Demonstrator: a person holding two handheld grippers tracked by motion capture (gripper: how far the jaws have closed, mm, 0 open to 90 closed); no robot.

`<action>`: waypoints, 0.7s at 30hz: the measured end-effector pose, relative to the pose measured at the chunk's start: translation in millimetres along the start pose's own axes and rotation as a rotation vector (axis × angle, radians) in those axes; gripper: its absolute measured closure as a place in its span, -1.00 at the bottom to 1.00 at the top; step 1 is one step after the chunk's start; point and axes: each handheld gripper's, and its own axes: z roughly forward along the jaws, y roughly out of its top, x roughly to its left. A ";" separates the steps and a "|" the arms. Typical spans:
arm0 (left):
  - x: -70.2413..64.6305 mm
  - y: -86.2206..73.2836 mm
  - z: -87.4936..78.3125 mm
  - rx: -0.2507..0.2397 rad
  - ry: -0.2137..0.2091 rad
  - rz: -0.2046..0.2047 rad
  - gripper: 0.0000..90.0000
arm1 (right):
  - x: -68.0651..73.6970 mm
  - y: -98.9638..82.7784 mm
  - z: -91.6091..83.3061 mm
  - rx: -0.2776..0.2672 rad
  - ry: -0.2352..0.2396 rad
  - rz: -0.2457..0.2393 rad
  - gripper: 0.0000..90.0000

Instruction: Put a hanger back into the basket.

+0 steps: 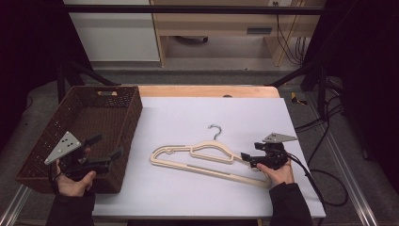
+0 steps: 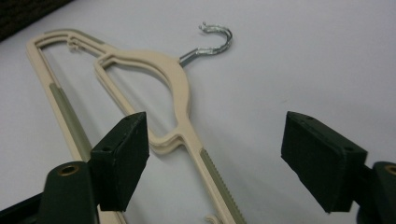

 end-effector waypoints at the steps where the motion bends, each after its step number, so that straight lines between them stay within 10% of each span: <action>1: 0.1 0.1 0.2 -0.001 0.000 0.000 -0.84 | -0.6 -1.5 2.0 0.025 -0.005 0.002 -0.42; 21: -7.4 -1.4 8.6 0.021 -0.017 0.015 -0.84 | -2.3 -17.3 28.8 0.204 0.028 -0.084 0.24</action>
